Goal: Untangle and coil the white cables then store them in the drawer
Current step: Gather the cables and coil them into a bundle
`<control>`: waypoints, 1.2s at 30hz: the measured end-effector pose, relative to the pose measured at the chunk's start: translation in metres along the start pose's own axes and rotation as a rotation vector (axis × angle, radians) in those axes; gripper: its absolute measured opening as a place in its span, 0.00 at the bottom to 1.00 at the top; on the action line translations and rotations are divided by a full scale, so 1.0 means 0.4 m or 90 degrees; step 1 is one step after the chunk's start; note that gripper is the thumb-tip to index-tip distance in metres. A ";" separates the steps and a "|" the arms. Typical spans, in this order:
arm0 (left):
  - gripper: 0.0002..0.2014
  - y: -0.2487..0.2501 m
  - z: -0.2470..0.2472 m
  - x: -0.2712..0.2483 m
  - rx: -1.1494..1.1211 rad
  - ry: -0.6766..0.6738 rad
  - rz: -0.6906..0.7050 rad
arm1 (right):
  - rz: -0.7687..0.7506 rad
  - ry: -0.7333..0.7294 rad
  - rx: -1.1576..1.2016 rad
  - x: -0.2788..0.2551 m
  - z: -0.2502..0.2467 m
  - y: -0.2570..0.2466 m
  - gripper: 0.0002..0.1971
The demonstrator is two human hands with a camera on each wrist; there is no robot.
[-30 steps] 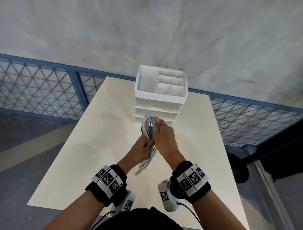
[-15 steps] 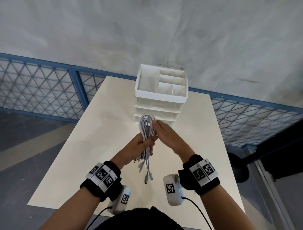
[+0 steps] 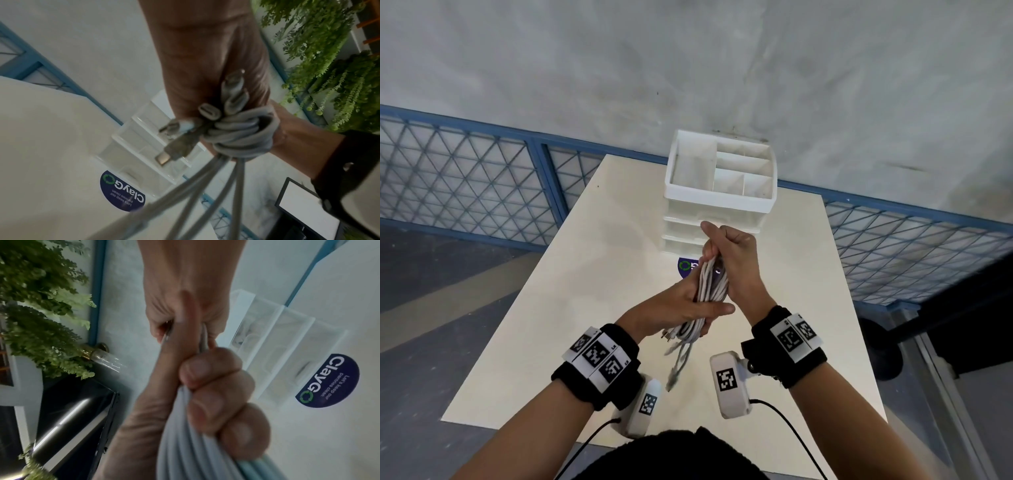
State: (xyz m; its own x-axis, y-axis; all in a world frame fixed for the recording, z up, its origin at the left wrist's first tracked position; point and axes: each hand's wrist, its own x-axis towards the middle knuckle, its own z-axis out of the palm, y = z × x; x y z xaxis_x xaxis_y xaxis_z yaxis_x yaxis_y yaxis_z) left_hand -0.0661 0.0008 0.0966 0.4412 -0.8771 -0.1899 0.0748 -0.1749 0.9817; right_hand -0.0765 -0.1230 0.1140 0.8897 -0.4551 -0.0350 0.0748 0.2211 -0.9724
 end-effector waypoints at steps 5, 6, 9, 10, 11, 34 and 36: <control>0.09 -0.010 -0.002 0.007 -0.031 -0.014 -0.059 | -0.028 0.036 -0.022 0.001 0.019 0.006 0.24; 0.10 -0.010 -0.003 0.008 -0.064 -0.022 -0.069 | -0.025 0.031 -0.021 0.001 0.023 0.006 0.25; 0.12 -0.010 -0.001 0.013 -0.126 -0.031 -0.069 | -0.026 0.004 -0.020 0.005 0.025 0.001 0.27; 0.15 -0.008 -0.002 0.013 -0.123 -0.014 -0.059 | -0.024 -0.014 -0.017 0.006 0.020 -0.005 0.27; 0.18 -0.008 -0.004 0.015 -0.111 0.009 -0.038 | -0.014 -0.039 -0.012 0.012 0.013 -0.010 0.26; 0.20 -0.001 -0.066 0.015 -0.272 0.369 0.086 | -0.116 -0.158 -0.552 -0.007 -0.052 0.066 0.13; 0.12 -0.005 -0.059 0.016 -0.298 0.388 0.081 | -0.138 -0.131 -0.472 -0.012 -0.055 0.071 0.13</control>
State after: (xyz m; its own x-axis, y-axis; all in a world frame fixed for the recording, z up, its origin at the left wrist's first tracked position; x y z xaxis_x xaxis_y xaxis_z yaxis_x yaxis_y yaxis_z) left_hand -0.0426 0.0061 0.0938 0.8750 -0.4534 -0.1695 0.3014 0.2365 0.9237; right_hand -0.0887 -0.1337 0.0816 0.9605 -0.2374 0.1452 0.0011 -0.5184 -0.8551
